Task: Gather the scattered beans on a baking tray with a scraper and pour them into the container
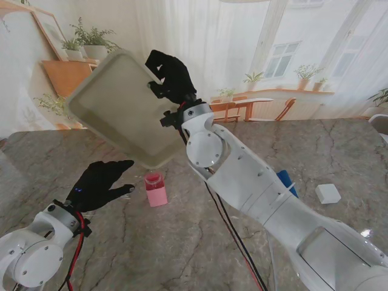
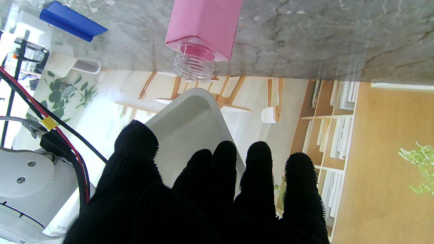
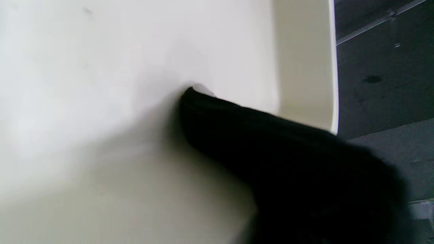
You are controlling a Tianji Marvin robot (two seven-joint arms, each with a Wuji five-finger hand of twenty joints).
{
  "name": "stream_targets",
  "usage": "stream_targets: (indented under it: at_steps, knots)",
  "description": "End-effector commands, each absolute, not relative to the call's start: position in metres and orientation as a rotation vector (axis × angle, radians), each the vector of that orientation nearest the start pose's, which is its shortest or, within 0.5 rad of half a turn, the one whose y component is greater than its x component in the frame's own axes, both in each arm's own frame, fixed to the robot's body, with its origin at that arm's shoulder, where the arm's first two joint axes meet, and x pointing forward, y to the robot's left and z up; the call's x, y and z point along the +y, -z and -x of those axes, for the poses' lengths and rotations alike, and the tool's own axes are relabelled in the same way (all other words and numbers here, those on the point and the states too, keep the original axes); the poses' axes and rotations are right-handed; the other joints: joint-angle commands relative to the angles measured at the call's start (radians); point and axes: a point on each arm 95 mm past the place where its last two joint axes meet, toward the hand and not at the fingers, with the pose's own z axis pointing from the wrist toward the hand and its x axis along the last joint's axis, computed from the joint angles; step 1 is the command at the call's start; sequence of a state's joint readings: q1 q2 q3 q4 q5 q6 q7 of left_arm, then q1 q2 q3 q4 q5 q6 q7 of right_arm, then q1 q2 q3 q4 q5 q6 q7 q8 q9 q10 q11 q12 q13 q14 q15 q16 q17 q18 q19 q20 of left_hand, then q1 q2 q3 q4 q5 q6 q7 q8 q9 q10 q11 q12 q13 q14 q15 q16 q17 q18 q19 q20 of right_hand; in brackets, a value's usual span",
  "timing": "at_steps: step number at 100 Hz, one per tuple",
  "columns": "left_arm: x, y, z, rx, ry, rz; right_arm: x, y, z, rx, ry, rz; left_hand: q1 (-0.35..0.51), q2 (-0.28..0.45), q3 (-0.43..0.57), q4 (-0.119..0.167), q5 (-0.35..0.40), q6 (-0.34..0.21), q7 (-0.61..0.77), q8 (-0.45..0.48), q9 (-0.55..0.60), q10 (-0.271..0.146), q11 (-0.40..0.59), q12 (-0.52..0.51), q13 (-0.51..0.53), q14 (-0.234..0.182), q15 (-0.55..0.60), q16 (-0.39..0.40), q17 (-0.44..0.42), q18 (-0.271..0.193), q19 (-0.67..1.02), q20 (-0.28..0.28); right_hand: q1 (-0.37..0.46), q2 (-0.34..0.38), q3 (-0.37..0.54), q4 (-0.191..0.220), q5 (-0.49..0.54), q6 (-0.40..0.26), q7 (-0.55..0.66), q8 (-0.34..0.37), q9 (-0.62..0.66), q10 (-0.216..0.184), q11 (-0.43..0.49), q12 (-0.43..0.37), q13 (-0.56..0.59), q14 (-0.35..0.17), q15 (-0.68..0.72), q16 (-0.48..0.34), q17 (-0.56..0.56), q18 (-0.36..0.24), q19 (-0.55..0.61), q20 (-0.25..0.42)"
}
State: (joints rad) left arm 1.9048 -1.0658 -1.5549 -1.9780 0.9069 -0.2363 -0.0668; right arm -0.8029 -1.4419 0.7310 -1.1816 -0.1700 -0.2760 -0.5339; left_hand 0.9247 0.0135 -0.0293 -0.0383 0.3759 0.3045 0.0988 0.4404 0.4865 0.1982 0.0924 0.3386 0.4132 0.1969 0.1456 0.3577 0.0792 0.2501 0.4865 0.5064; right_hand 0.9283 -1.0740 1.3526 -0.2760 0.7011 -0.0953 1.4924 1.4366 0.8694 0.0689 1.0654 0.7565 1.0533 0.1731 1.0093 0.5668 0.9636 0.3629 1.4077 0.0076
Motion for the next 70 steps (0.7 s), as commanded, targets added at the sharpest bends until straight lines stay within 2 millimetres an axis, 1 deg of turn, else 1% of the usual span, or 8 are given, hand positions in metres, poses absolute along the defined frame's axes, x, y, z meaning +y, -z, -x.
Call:
stream_targets:
  at_steps: [1, 18, 30, 50, 70]
  knots:
    - [0.040, 0.253, -0.328, 1.464, 1.668, 1.113, 0.202, 0.114, -0.526, -0.695, 2.947, 1.295, 0.018, 0.054, -0.012, 0.002, -0.014, 0.003, -0.006, -0.006, -0.018, -0.012, -0.009, 0.008, -0.021, -0.002, -0.002, -0.010, -0.016, 0.016, -0.017, 0.028, 0.158, 0.044, 0.147, 0.041, -0.009, -0.012, 0.032, 0.027, 0.039, -0.155, 0.093, 0.045, 0.036, -0.078, 0.076, 0.031, 0.079, -0.092, 0.164, 0.035]
    - [0.042, 0.251, -0.328, 1.440, 1.668, 1.099, 0.190, 0.111, -0.537, -0.596, 2.929, 1.493, 0.019, 0.057, -0.012, 0.002, -0.019, 0.002, -0.006, -0.005, -0.046, -0.021, -0.016, 0.005, -0.033, -0.004, -0.005, -0.013, -0.020, 0.016, -0.017, 0.027, 0.157, 0.048, 0.145, 0.042, -0.011, -0.012, 0.032, 0.028, 0.036, -0.156, 0.095, 0.044, 0.034, -0.078, 0.077, 0.030, 0.078, -0.093, 0.162, 0.035]
    - [0.042, 0.250, -0.328, 1.428, 1.665, 1.093, 0.177, 0.111, -0.545, -0.540, 2.928, 1.628, 0.021, 0.059, -0.011, 0.002, -0.024, 0.001, -0.007, -0.005, -0.050, -0.019, -0.016, 0.004, -0.038, -0.004, -0.006, -0.015, -0.023, 0.015, -0.018, 0.025, 0.157, 0.051, 0.142, 0.043, -0.012, -0.015, 0.031, 0.029, 0.034, -0.158, 0.097, 0.043, 0.031, -0.080, 0.078, 0.030, 0.078, -0.096, 0.161, 0.035]
    - [0.044, 0.250, -0.328, 1.406, 1.661, 1.094, 0.147, 0.116, -0.554, -0.411, 2.909, 1.871, 0.021, 0.057, -0.012, 0.002, -0.024, 0.002, -0.007, -0.005, -0.052, -0.019, -0.016, 0.003, -0.038, -0.002, -0.004, -0.015, -0.023, 0.018, -0.017, 0.025, 0.156, 0.057, 0.139, 0.045, -0.015, -0.018, 0.030, 0.030, 0.030, -0.162, 0.097, 0.042, 0.028, -0.083, 0.079, 0.030, 0.077, -0.101, 0.158, 0.036]
    - [0.046, 0.252, -0.330, 1.385, 1.661, 1.110, 0.111, 0.128, -0.556, -0.256, 2.810, 2.129, 0.020, 0.057, -0.012, 0.002, -0.021, 0.000, -0.006, -0.004, -0.049, -0.021, -0.014, 0.003, -0.033, -0.001, -0.002, -0.015, -0.022, 0.018, -0.016, 0.024, 0.155, 0.059, 0.137, 0.047, -0.014, -0.025, 0.030, 0.031, 0.031, -0.163, 0.098, 0.042, 0.027, -0.084, 0.079, 0.032, 0.076, -0.104, 0.156, 0.040]
